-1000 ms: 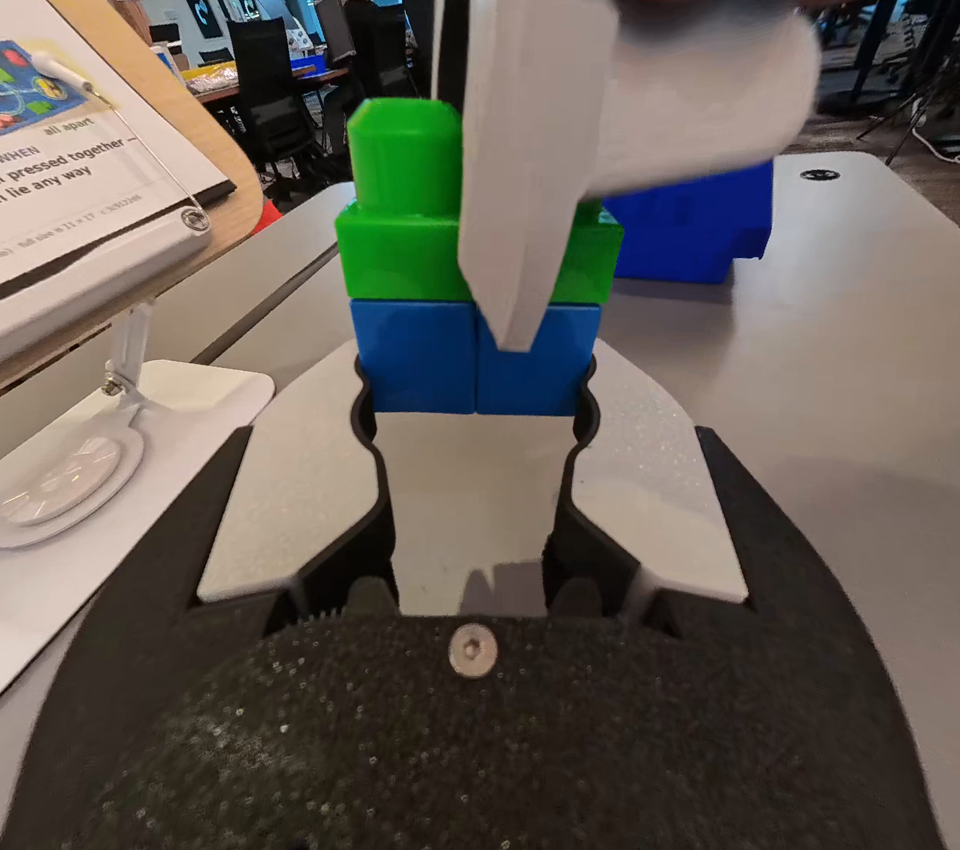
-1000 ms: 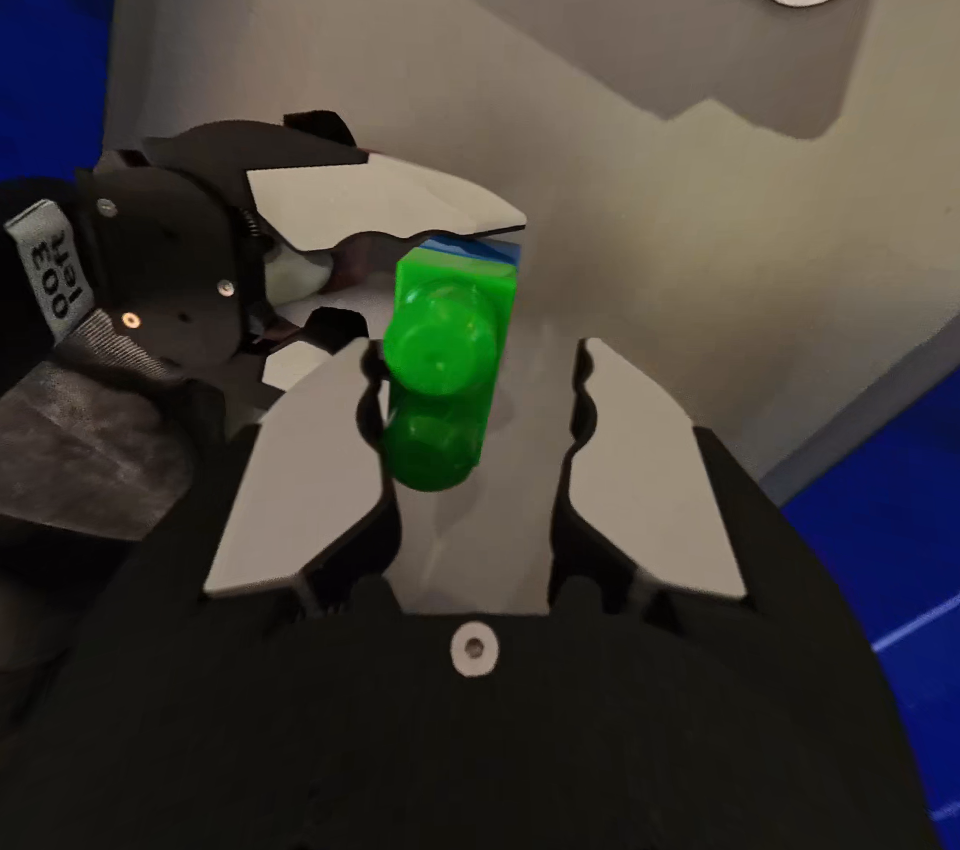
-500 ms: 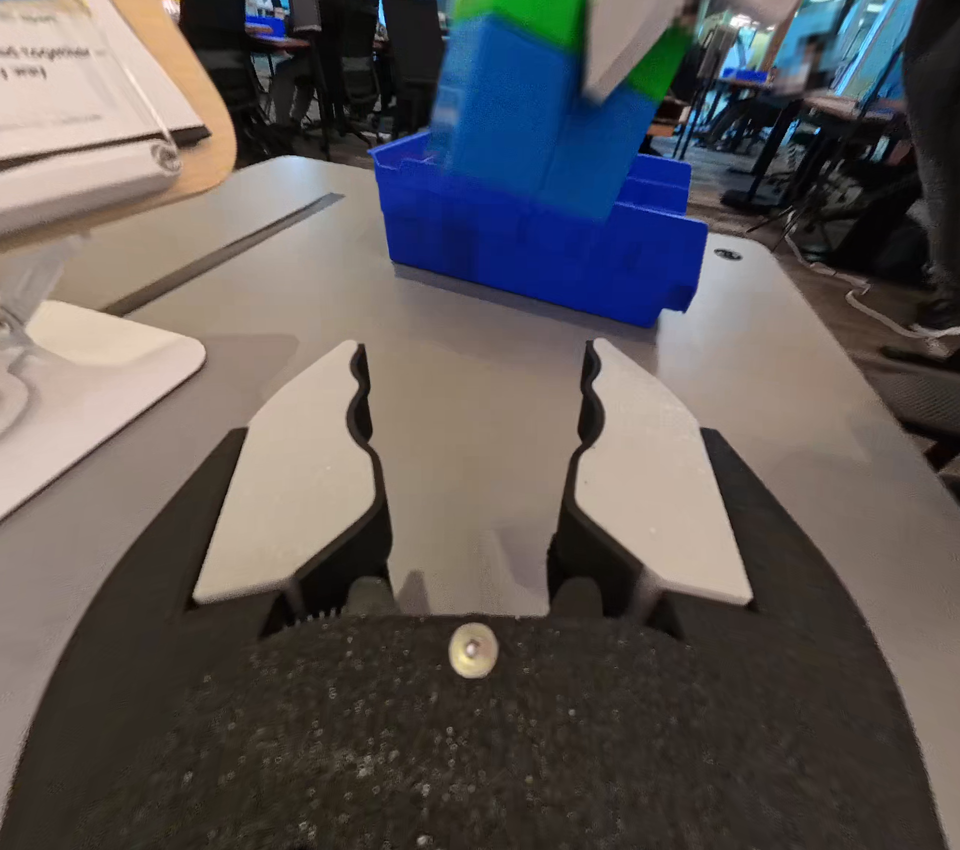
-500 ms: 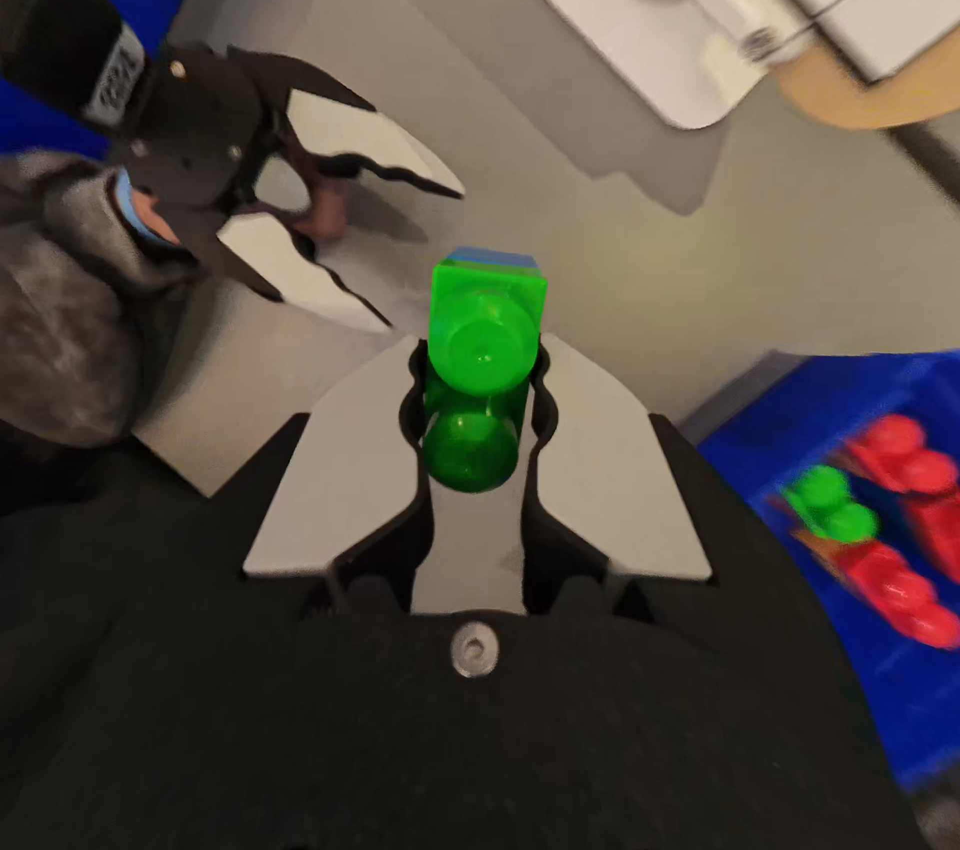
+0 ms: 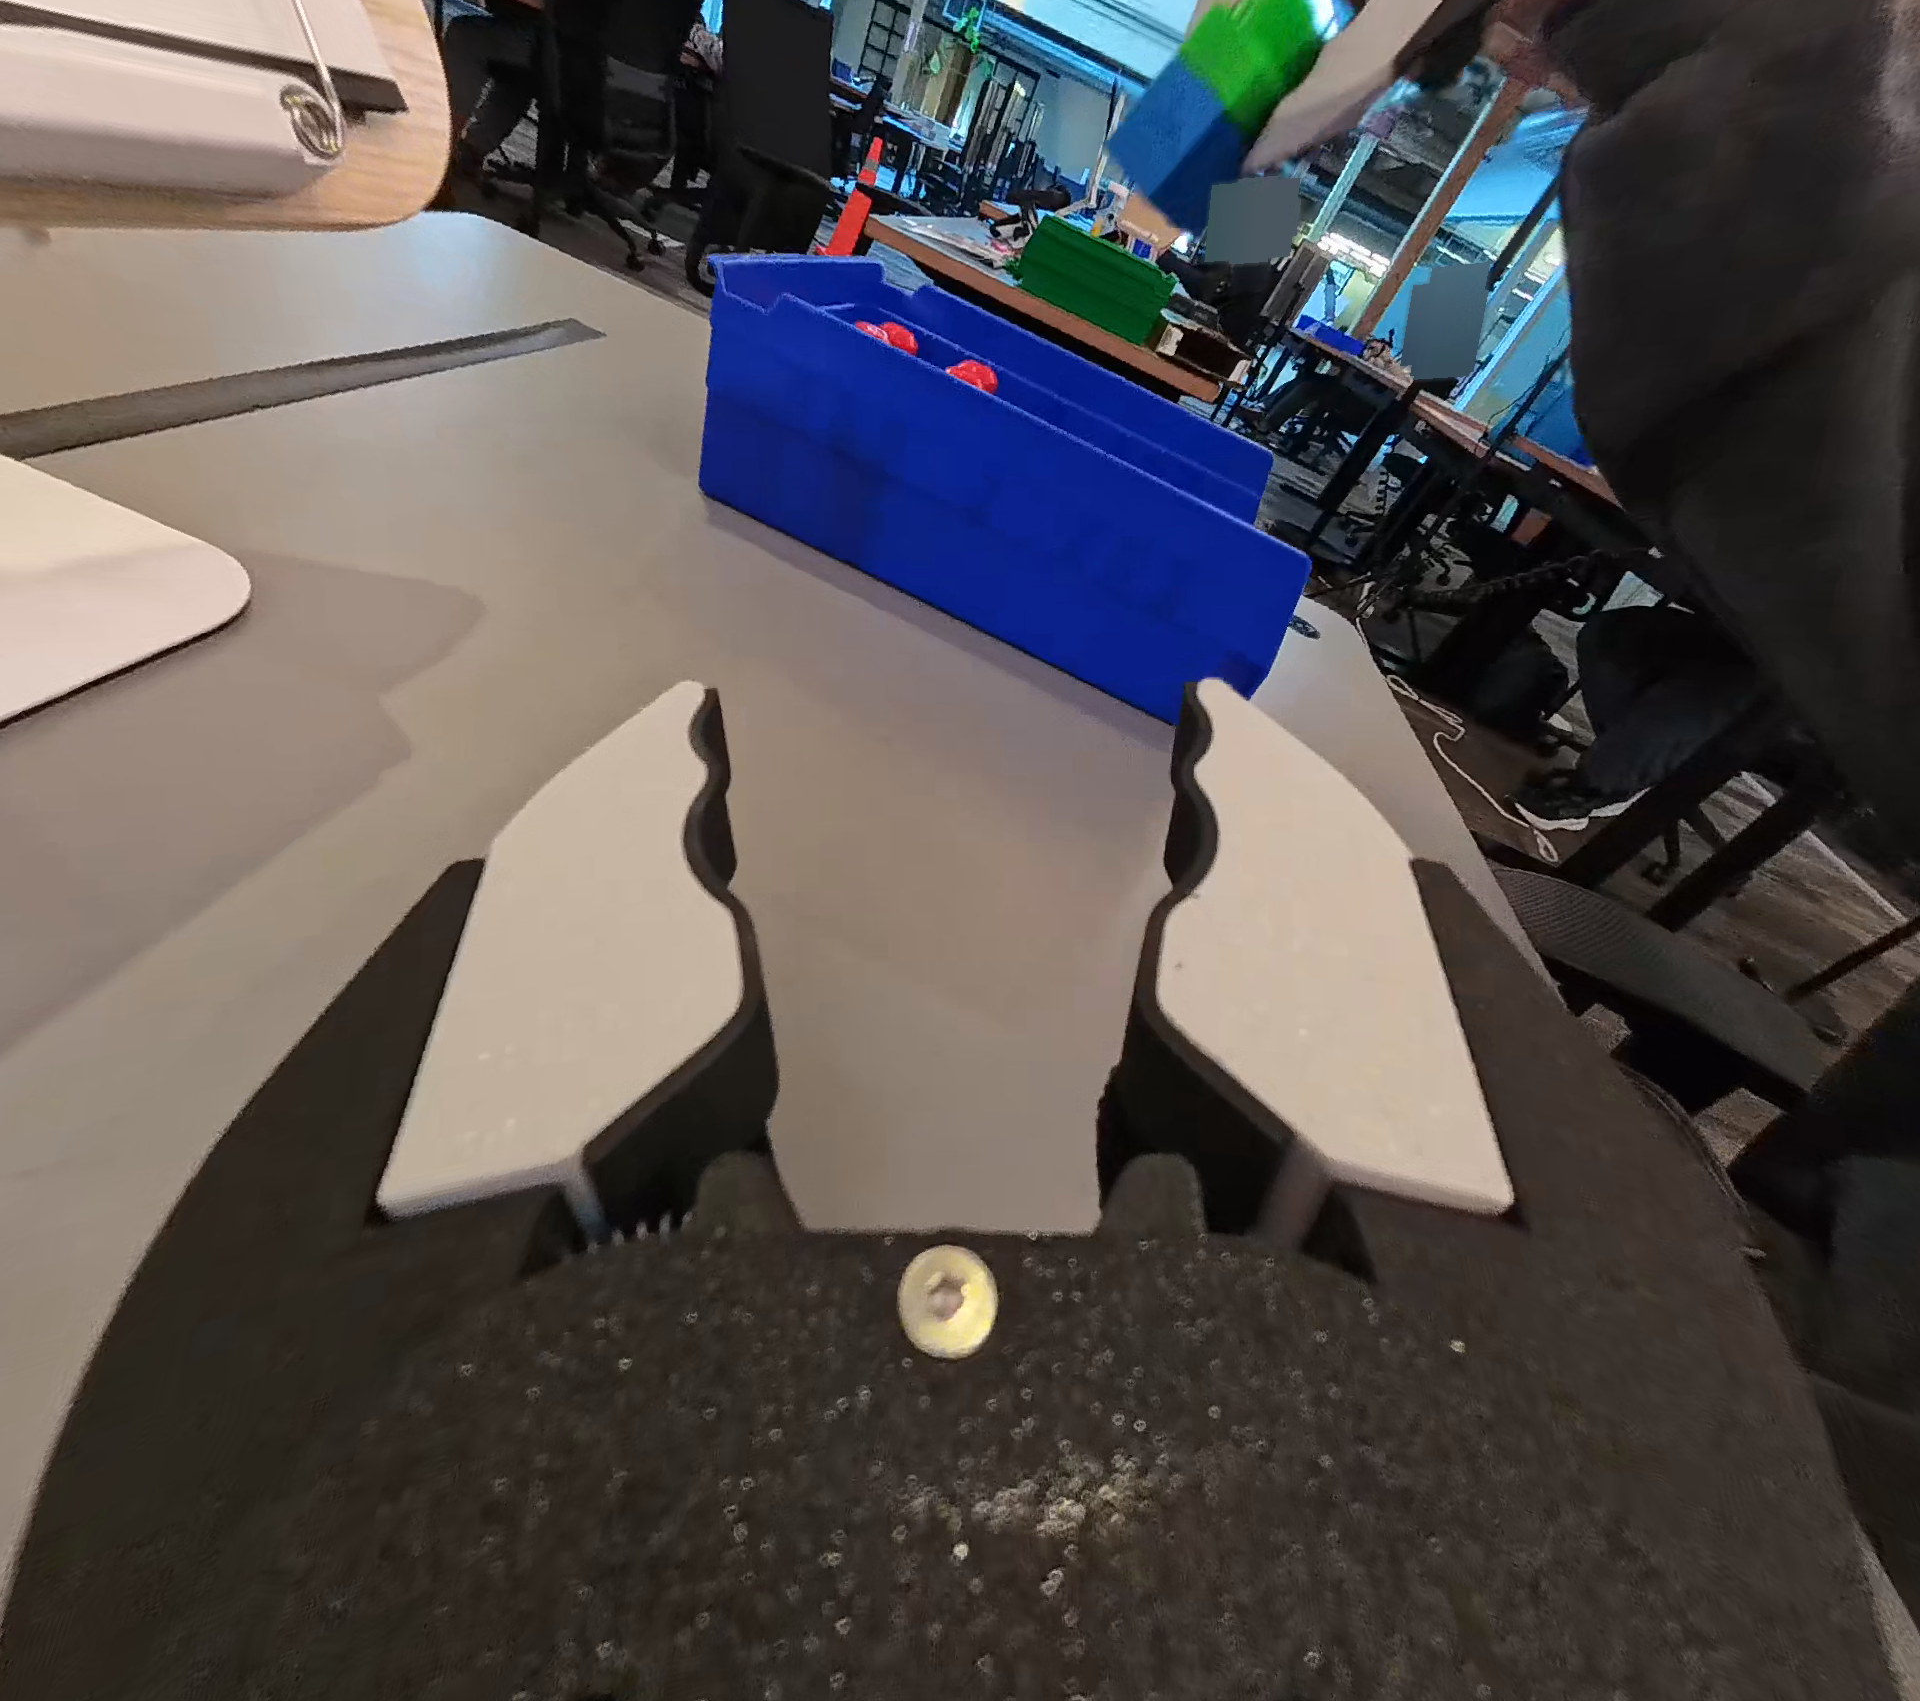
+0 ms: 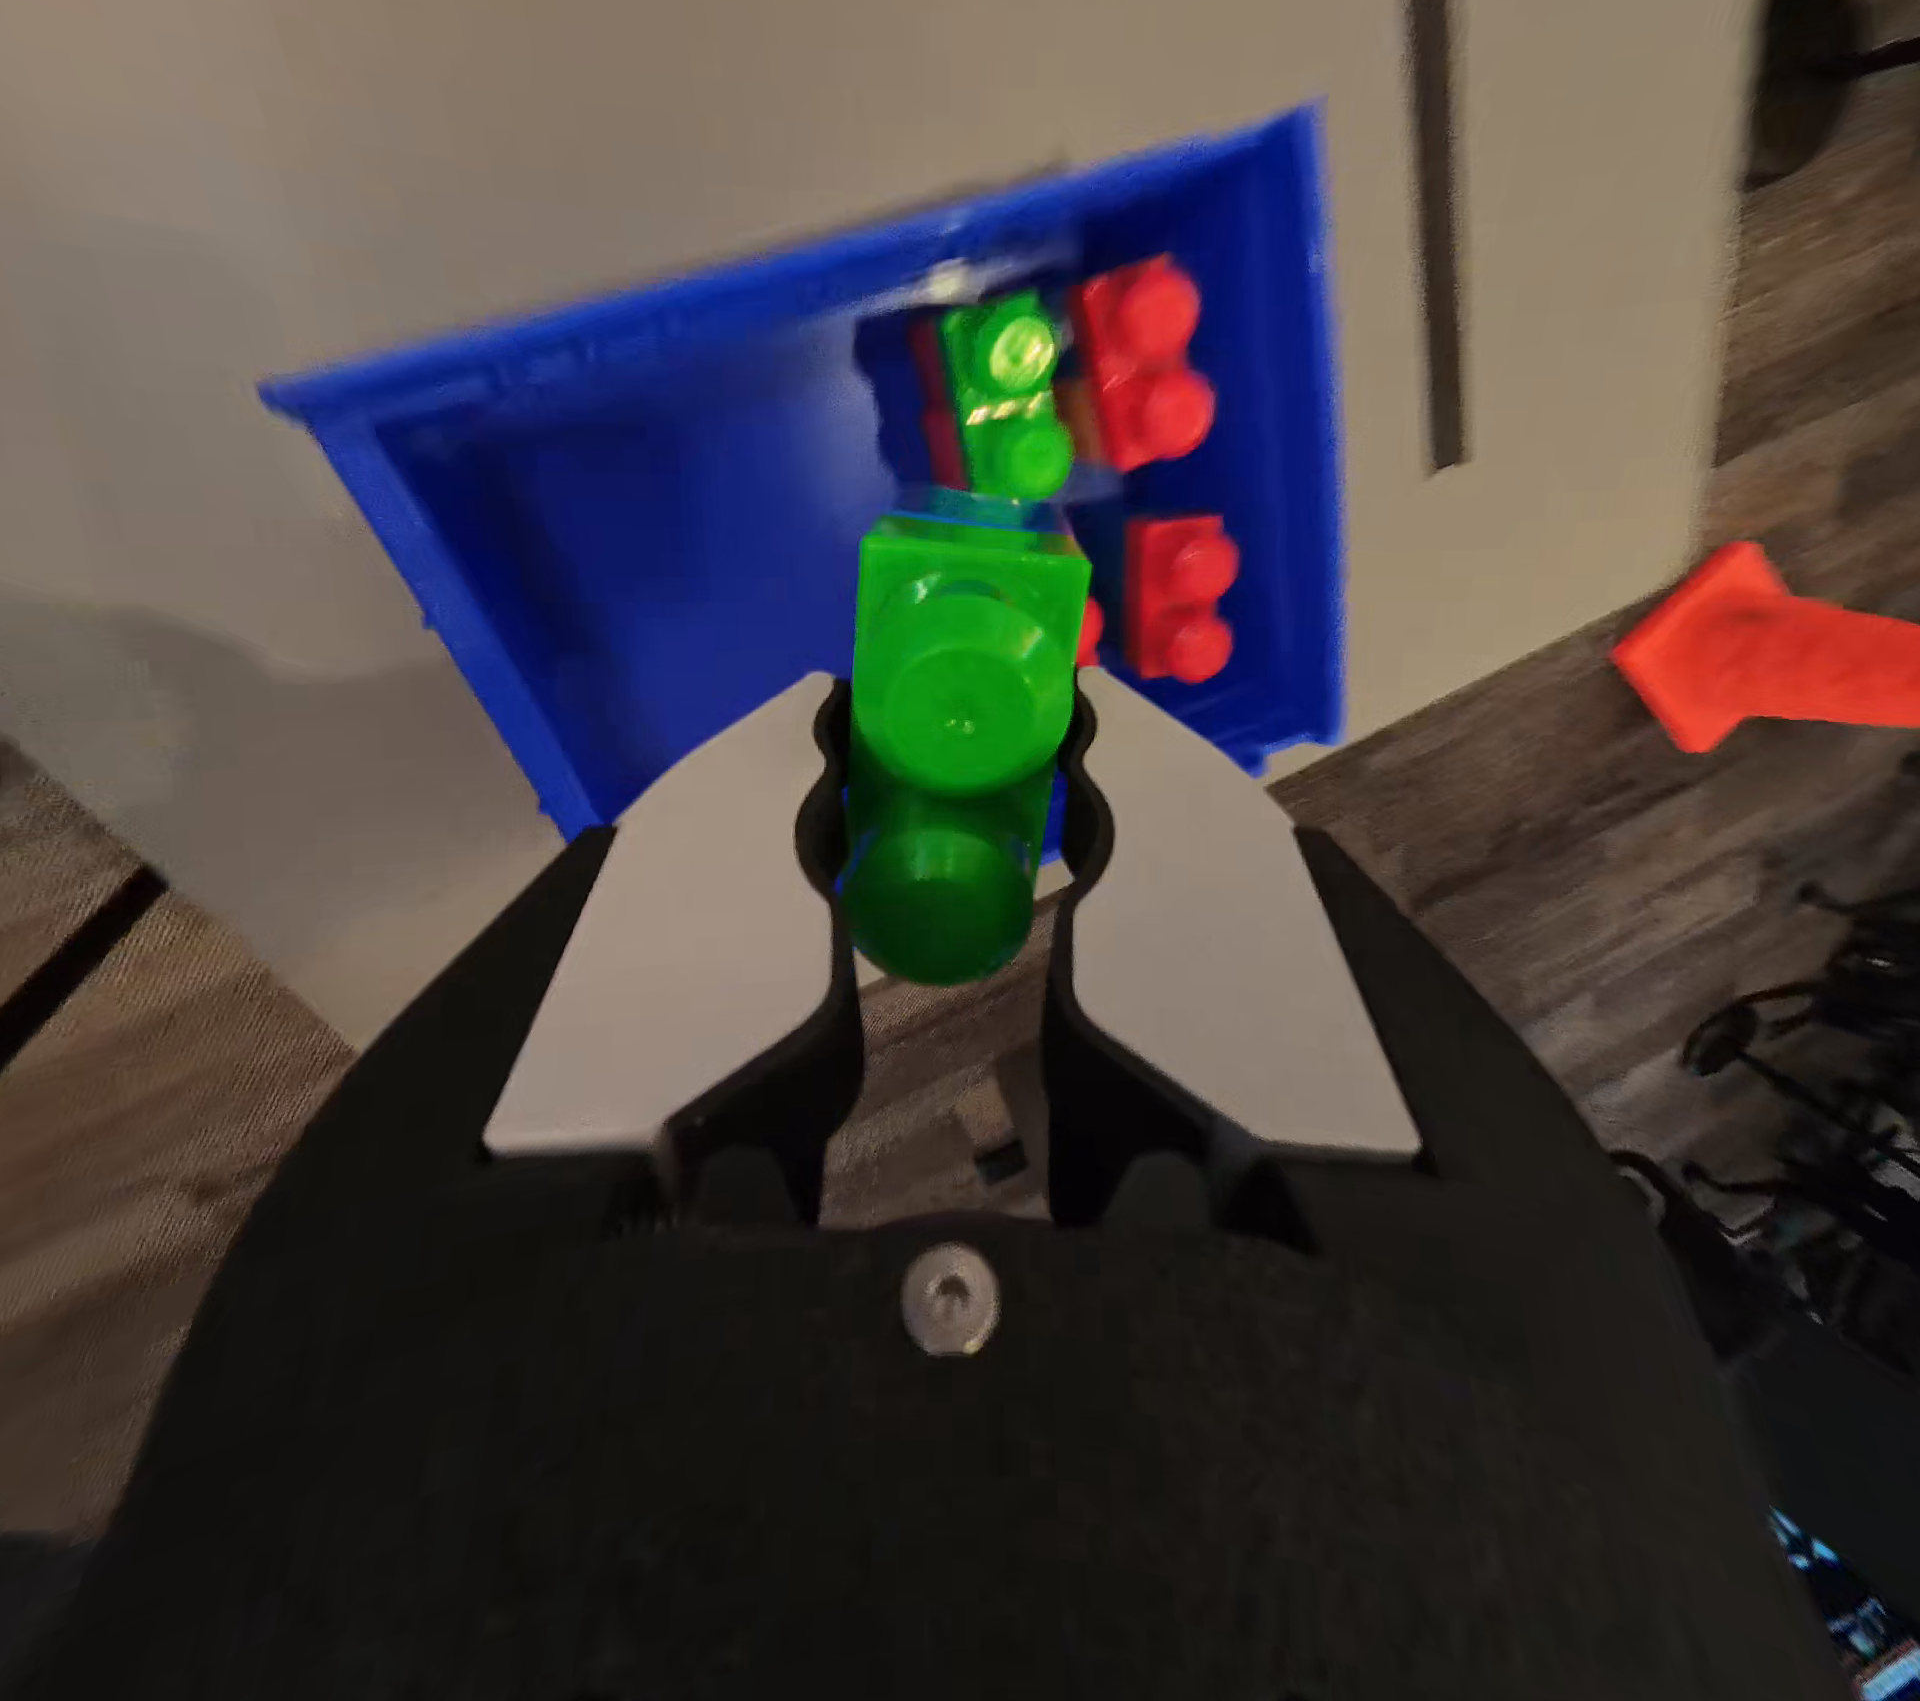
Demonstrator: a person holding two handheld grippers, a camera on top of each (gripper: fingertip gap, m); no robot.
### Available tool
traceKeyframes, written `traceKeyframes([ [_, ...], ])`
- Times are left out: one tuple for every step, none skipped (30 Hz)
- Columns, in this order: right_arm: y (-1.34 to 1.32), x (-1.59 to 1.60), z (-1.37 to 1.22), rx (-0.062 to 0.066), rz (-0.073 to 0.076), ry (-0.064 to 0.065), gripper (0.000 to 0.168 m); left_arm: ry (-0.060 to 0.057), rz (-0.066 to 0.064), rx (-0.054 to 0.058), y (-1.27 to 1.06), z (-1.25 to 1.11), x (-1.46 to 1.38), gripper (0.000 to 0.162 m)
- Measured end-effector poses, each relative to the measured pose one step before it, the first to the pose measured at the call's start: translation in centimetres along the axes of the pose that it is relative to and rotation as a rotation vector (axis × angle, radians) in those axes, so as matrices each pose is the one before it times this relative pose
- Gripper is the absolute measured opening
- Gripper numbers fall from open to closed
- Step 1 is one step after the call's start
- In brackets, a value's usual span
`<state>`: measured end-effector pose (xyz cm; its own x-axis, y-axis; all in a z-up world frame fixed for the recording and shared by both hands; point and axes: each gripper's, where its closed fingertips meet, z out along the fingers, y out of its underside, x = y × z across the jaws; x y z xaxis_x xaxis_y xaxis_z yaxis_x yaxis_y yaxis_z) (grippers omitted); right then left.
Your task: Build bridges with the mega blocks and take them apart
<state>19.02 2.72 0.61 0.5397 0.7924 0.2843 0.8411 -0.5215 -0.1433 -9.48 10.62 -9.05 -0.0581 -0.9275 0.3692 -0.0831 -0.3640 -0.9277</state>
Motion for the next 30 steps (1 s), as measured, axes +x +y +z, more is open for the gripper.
traceKeyframes([
  [1.322,-0.472,1.39,-0.0225,-0.0128,-0.044,0.038,0.0018,0.0004,-0.0057,0.151,0.116,0.019,0.081],
  [1.239,-0.498,1.447,-0.026,-0.0154,-0.041,0.038,0.005,0.001,-0.0053,0.095,0.096,0.067,0.081],
  [1.131,-0.216,1.432,-0.0323,-0.0222,-0.0186,0.038,0.0076,0.0,-0.0038,0.06,0.075,0.116,0.081],
  [0.885,-0.042,1.416,-0.02,-0.0313,-0.0022,0.038,0.0065,-0.0007,-0.0029,0.054,0.072,0.094,0.081],
  [0.683,-0.039,1.363,-0.0111,-0.0327,-0.0015,0.038,0.0051,-0.0008,-0.0034,0.052,0.058,0.08,0.081],
  [0.56,-0.108,1.274,-0.0076,-0.0238,-0.0091,0.038,0.0041,-0.0004,-0.0027,0.054,0.044,0.063,0.081],
  [0.464,-0.109,1.176,-0.0079,-0.0102,-0.0156,0.038,0.0042,-0.0005,-0.0007,0.025,0.039,0.079,0.081],
  [0.305,-0.088,1.042,-0.001,-0.0088,-0.0178,0.038,0.0059,-0.0005,-0.0007,0.023,0.027,0.092,0.081],
  [0.151,0.042,0.877,0.0056,-0.0142,-0.0076,0.038,0.0055,-0.0002,-0.0005,0.015,0.02,0.099,0.081],
  [0.036,0.148,0.729,0.0073,-0.0142,-0.0014,0.038,0.0055,0.0,0.0001,0.011,0.026,0.106,0.08],
  [-0.019,0.148,0.581,0.0082,-0.0092,-0.0036,0.038,0.0076,0.0,0.0001,0.024,0.028,0.139,0.08],
  [-0.098,0.04,0.493,0.0116,-0.0073,-0.0116,0.039,0.0071,0.0001,0.0005,0.011,0.02,0.137,0.08],
  [-0.024,-0.001,0.474,0.0052,-0.009,-0.0145,0.039,0.006,0.0011,0.0012,0.0,0.028,0.136,0.08],
  [0.062,0.1,0.447,-0.0023,-0.0102,-0.0064,0.039,0.0042,0.0023,-0.0004,0.023,0.029,0.113,0.08],
  [0.131,0.013,0.433,-0.0051,-0.0106,-0.0112,0.039,0.0038,0.0029,-0.002,0.032,0.037,0.105,0.08],
  [0.153,-0.025,0.397,-0.0057,-0.0093,-0.0128,0.039,0.0033,0.0015,-0.0021,0.048,0.036,0.091,0.08],
  [0.052,0.063,0.334,0.0013,-0.0092,-0.0042,0.039,0.0036,0.0002,-0.0026,0.042,0.037,0.075,0.08],
  [-0.025,-0.109,0.279,0.0071,-0.0089,-0.0112,0.039,0.0032,0.001,-0.0018,0.038,0.025,0.076,0.08],
  [-0.084,-0.21,0.238,0.0098,-0.0012,-0.0186,0.039,-0.0009,0.0018,-0.0012,0.019,0.008,0.014,0.08],
  [-0.15,-0.2,0.222,0.0117,-0.002,-0.0184,0.039,-0.0038,0.0022,-0.0017,0.027,0.025,-0.02,0.08],
  [-0.024,-0.168,0.196,0.0013,-0.0114,-0.0096,0.039,0.0015,0.0025,-0.0029,0.042,0.048,0.052,0.08],
  [0.148,-0.189,0.181,-0.0119,-0.0129,-0.0073,0.039,0.0027,0.0007,-0.0037,0.052,0.059,0.055,0.08],
  [0.213,-0.103,0.173,-0.0147,-0.009,-0.0027,0.039,0.0014,-0.0008,-0.0038,0.068,0.058,0.032,0.08],
  [0.153,-0.026,0.117,-0.0058,-0.0085,0.0029,0.039,0.0026,-0.0002,-0.0043,0.065,0.054,0.047,0.08],
  [-0.075,0.061,-0.016,0.0121,-0.0058,0.0068,0.039,0.0029,0.0013,-0.0027,0.039,0.05,0.078,0.08],
  [-0.018,0.254,-0.031,0.006,-0.0018,0.0179,0.039,0.0013,0.0017,-0.0015,0.032,0.028,0.046,0.08],
  [0.072,0.183,-0.046,-0.0014,-0.0066,0.0172,0.039,0.0012,0.0004,-0.0018,0.024,0.03,0.025,0.08],
  [-0.019,-0.04,-0.132,0.0037,-0.0048,0.0057,0.039,0.0035,-0.0014,-0.0011,0.017,0.011,0.04,0.08],
  [-0.037,0.069,-0.324,0.0034,-0.0013,0.0132,0.039,0.0044,-0.0033,0.001,-0.004,-0.007,0.047,0.08],
  [0.137,0.093,-0.564,-0.009,-0.0057,0.0198,0.039,0.0028,-0.0037,0.0025,-0.016,-0.03,0.013,0.08],
])
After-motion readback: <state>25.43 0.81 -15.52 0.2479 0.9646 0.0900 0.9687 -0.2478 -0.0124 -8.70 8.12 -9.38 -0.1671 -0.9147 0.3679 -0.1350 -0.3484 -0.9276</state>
